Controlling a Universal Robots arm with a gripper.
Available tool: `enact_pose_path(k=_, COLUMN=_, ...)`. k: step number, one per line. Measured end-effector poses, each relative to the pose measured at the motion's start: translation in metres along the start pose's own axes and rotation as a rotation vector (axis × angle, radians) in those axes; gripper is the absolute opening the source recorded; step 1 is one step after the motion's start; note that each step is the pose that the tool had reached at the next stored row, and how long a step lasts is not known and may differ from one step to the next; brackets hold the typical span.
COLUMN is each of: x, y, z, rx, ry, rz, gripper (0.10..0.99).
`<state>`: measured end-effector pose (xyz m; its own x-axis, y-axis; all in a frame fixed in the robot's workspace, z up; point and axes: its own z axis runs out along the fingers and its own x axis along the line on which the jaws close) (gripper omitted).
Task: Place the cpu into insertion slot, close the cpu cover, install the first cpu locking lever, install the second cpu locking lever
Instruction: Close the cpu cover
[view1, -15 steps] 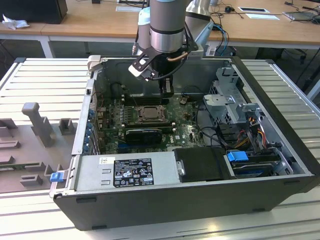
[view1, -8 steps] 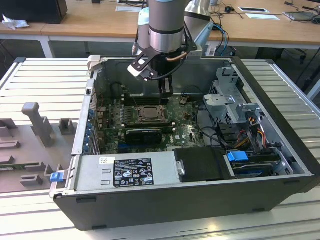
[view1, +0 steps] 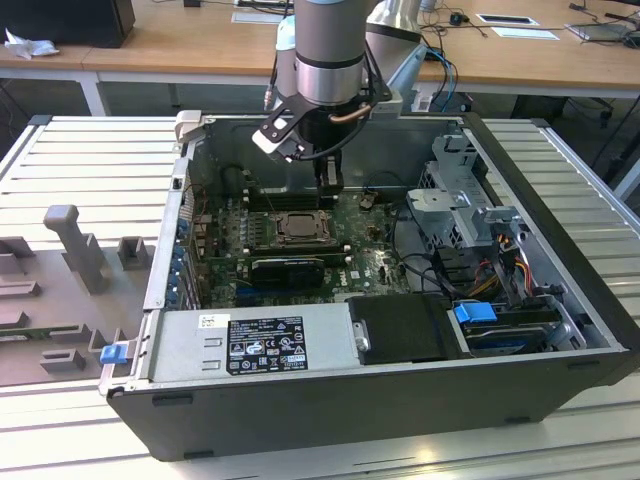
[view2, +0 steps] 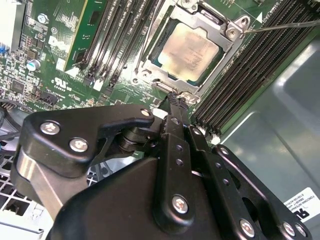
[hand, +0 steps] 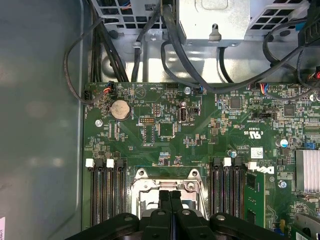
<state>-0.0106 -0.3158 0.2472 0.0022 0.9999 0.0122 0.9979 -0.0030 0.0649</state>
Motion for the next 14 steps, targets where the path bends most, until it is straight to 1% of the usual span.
enact_pose_path(k=14, x=0.0000, y=-0.0045, z=-0.0003, rx=0.000, ry=0.0000, rz=0.000, gripper=0.106)
